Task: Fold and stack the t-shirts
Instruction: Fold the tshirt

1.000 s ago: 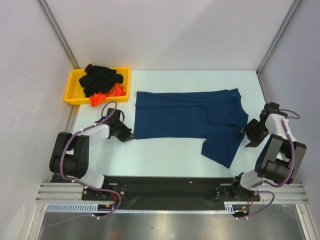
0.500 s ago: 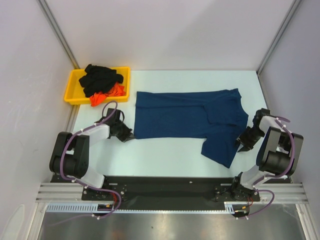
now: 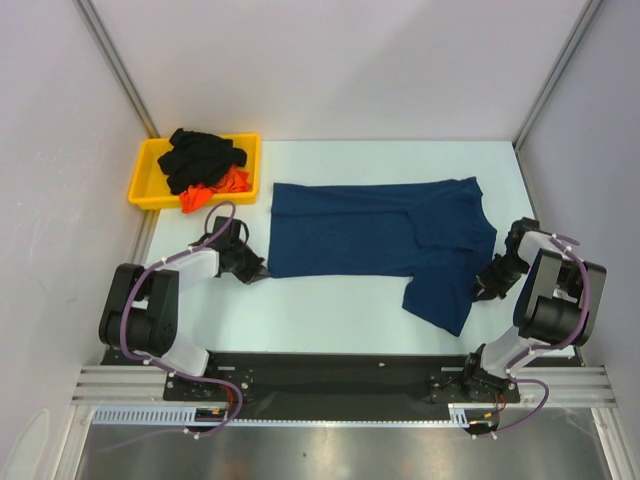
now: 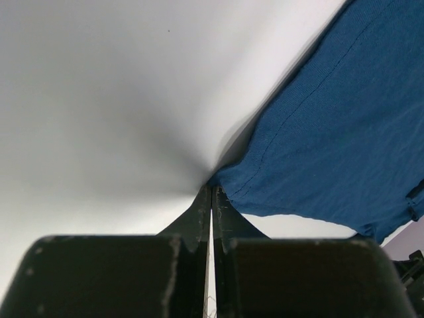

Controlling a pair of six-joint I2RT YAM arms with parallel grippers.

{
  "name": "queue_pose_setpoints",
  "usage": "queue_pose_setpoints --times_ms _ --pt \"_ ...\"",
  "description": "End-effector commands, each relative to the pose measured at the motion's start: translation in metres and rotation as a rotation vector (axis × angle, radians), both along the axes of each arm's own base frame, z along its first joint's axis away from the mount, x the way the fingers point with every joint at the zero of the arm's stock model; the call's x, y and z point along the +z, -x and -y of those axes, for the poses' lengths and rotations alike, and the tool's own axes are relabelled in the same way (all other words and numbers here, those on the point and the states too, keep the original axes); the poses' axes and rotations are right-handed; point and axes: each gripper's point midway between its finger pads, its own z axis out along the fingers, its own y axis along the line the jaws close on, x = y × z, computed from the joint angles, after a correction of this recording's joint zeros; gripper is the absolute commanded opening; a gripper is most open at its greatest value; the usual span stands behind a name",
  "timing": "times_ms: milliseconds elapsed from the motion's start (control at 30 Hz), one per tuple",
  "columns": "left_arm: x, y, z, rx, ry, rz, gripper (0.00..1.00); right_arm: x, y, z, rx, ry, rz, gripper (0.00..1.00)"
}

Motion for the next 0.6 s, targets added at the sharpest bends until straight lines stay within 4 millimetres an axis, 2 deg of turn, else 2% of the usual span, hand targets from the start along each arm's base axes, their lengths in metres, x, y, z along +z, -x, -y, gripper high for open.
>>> queue_pose_setpoints --times_ms 0,100,133,233,433,500,567 --pt "0.001 -0.003 -0.005 -0.014 -0.026 0.02 0.0 -0.01 -0.001 0.008 -0.021 0.041 -0.01 0.15" --pt "-0.001 0.001 -0.007 -0.02 -0.038 0.014 0.0 -0.003 -0.003 0.014 -0.036 0.064 0.017 0.01" --pt "-0.001 0.001 -0.008 -0.023 -0.043 0.014 0.0 0.0 -0.004 0.016 -0.038 0.074 0.024 0.0" --pt "0.002 0.001 -0.012 -0.034 -0.07 0.027 0.0 0.009 -0.005 0.019 -0.047 0.089 0.052 0.0" --pt "0.015 0.001 -0.019 -0.062 -0.117 0.053 0.0 0.047 -0.012 0.029 -0.078 0.173 0.145 0.0" --pt "0.021 -0.004 -0.021 -0.075 -0.14 0.069 0.0 0.057 -0.017 0.032 -0.077 0.188 0.176 0.0" --pt "0.027 -0.009 -0.024 -0.082 -0.163 0.086 0.0 0.073 -0.033 0.037 -0.075 0.193 0.225 0.0"
